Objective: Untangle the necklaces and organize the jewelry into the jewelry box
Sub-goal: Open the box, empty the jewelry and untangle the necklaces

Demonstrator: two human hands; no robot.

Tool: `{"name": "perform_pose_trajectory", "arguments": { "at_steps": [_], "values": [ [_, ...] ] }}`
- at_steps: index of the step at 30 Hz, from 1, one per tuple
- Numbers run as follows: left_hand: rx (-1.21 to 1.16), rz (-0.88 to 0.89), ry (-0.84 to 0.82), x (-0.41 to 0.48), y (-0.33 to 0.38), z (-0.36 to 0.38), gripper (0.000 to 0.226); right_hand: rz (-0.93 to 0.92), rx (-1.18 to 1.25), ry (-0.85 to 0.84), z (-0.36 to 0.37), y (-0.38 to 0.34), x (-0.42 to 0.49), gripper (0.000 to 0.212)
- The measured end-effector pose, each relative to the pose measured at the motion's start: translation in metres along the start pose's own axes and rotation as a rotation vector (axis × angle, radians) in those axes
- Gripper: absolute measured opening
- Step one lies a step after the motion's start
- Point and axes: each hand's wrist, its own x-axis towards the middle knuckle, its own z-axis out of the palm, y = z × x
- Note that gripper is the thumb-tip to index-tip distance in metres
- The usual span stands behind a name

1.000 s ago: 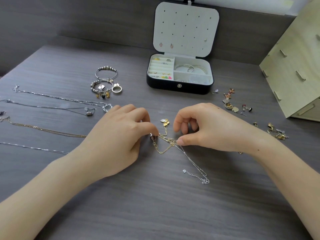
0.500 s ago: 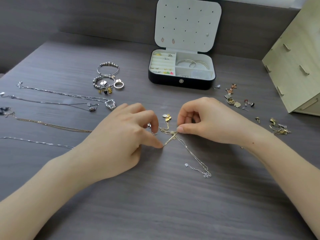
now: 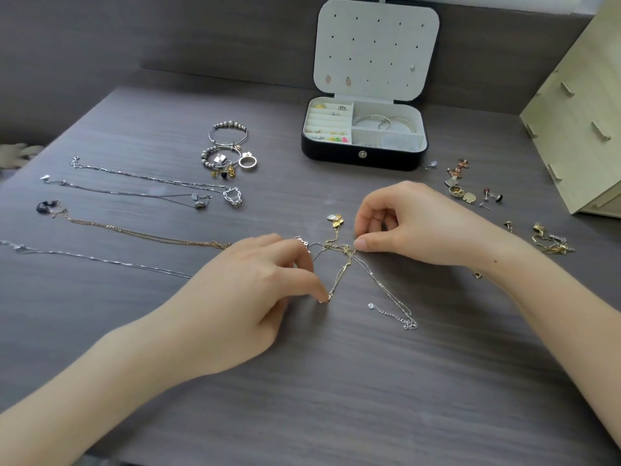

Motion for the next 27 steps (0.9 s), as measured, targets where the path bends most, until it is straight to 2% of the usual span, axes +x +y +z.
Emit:
{"name": "perform_pose_trajectory", "arguments": {
  "at_steps": [5, 7, 10, 15, 19, 24, 27],
  "values": [
    [-0.114, -0.004, -0.047, -0.005, 0.005, -0.001, 0.045, -0.008, 0.013, -0.022, -0.003, -0.001, -0.001, 0.01],
    [-0.248, -0.044, -0.078, -0.004, 0.008, -0.004, 0.041, -0.009, 0.017, -0.023, -0.003, -0.001, -0.002, 0.01],
    [-0.359, -0.084, -0.023, 0.003, 0.009, -0.008, 0.033, -0.014, 0.027, 0.024, -0.005, -0.002, -0.006, 0.01],
    [-0.134, -0.117, 0.123, 0.029, 0.003, -0.003, 0.03, -0.024, 0.015, 0.028, -0.001, -0.007, -0.026, 0.013],
    [0.043, -0.013, 0.193, 0.046, -0.002, 0.001, 0.037, -0.002, -0.005, 0.078, 0.01, -0.007, -0.034, 0.015],
    [0.135, 0.133, 0.155, 0.046, -0.009, 0.005, 0.052, 0.042, -0.009, 0.029, 0.009, -0.007, -0.041, 0.019],
    [0.128, 0.16, 0.119, 0.039, -0.01, 0.006, 0.054, 0.056, -0.014, 0.011, 0.007, -0.007, -0.042, 0.02]
  ]
}}
